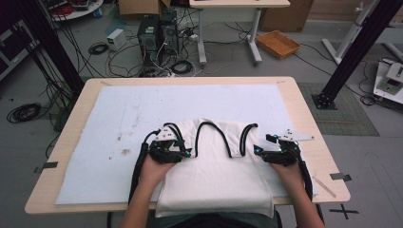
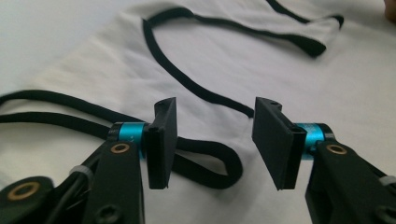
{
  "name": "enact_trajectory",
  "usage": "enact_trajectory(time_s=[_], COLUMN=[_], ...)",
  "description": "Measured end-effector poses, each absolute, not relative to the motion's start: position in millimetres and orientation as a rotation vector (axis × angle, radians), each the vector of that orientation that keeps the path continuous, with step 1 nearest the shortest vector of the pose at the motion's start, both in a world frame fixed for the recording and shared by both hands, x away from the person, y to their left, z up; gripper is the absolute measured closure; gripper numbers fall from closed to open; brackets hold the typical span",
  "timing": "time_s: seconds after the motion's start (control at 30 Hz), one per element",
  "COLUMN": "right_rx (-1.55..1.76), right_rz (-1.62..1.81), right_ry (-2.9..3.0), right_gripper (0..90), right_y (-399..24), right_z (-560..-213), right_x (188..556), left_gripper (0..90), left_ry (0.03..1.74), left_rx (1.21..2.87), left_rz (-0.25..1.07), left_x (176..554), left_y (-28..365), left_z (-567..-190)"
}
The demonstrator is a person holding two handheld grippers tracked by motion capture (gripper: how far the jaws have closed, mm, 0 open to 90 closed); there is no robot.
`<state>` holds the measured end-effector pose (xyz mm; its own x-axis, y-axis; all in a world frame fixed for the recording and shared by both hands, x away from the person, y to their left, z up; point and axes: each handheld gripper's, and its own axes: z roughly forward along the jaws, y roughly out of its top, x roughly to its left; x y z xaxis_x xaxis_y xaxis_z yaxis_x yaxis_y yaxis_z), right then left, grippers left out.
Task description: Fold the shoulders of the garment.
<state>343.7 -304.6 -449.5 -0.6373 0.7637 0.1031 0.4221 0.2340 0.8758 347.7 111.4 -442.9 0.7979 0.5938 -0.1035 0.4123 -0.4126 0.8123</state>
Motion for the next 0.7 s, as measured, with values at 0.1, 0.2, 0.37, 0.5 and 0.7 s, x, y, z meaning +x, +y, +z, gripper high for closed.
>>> enact_trajectory(time_s=[0.1,0.2,0.37,0.5,0.7], right_rx=[1.092,1.028,0.780,0.691,0.691], right_rz=[1.392,1.374,1.372,1.285,1.223], right_ry=[2.176,2.242,2.373,2.455,2.480], right_gripper=[31.6,35.9,50.2,71.1,85.9], right_y=[-306,-300,-271,-252,-252], right_z=[-449,-446,-438,-443,-446], right_x=[344,344,334,332,332], left_gripper=[63.7,75.0,83.3,84.5,85.5], left_ry=[0.716,0.699,0.677,0.667,0.666], left_rx=[2.152,2.151,2.150,2.140,2.122], left_rz=[0.272,0.301,0.283,0.276,0.271], left_x=[346,343,342,338,334], left_y=[103,102,105,108,116], left_z=[-450,-450,-449,-446,-442])
